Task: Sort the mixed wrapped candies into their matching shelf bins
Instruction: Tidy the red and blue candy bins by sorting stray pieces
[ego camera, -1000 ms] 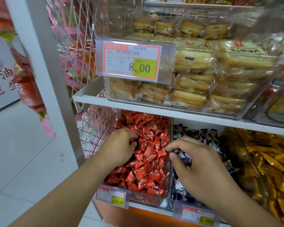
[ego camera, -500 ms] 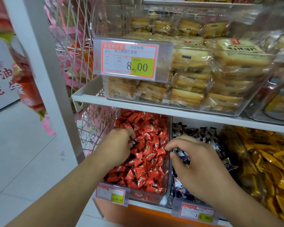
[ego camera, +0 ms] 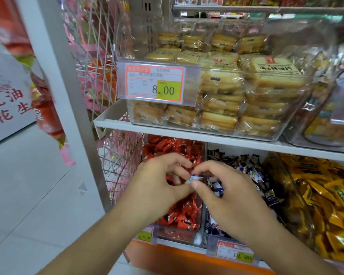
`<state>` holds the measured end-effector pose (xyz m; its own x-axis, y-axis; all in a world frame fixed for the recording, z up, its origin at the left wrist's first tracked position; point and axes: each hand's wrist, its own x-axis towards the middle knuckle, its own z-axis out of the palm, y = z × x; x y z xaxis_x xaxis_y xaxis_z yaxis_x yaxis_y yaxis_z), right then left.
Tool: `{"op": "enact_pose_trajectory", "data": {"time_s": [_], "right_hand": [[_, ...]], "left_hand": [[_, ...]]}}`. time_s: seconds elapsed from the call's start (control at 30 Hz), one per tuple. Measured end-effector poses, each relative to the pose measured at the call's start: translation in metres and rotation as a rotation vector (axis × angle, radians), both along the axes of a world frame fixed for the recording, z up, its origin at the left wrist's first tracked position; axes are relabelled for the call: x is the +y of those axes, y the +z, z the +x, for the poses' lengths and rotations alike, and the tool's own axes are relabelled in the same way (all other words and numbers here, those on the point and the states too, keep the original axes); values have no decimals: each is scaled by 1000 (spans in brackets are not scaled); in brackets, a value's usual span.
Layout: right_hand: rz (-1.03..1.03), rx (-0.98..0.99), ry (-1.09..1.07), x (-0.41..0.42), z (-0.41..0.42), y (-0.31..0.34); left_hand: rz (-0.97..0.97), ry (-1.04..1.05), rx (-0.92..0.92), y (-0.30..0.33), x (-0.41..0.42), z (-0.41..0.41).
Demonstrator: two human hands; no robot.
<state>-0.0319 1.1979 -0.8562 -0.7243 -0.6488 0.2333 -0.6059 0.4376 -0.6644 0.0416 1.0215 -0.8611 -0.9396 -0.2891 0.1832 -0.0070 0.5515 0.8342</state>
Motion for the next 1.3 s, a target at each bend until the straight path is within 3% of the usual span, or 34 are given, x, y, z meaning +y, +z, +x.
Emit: {"op": "enact_pose_trajectory", "data": {"time_s": [0.13, 0.27, 0.33, 0.47, 0.57, 0.83, 1.0, 1.1, 1.3], "right_hand": [[-55, -17, -114, 14, -9, 7], [68, -52, -286, 39, -35, 12], [144, -49, -323, 44, -39, 11], [225, 17, -237, 33, -29, 9], [300, 91, -99, 17, -17, 3], [358, 180, 172, -78, -14, 1], [579, 210, 220, -148, -52, -31], [720, 241, 270, -149, -49, -48], [740, 199, 337, -110, -30, -34]], "left_hand": [[-6, 25, -29, -2, 11, 9], [-426, 116, -37, 1, -20, 32], [-492, 127, -107, -4, -41, 40], [-429, 84, -407, -25, -68, 50], [-349, 40, -534, -30, -75, 49], [-185, -38, -552, -29, -89, 43], [-172, -53, -571, -28, -92, 43], [-191, -53, -590, -29, -92, 44], [-216, -60, -605, -27, -92, 40]]}}
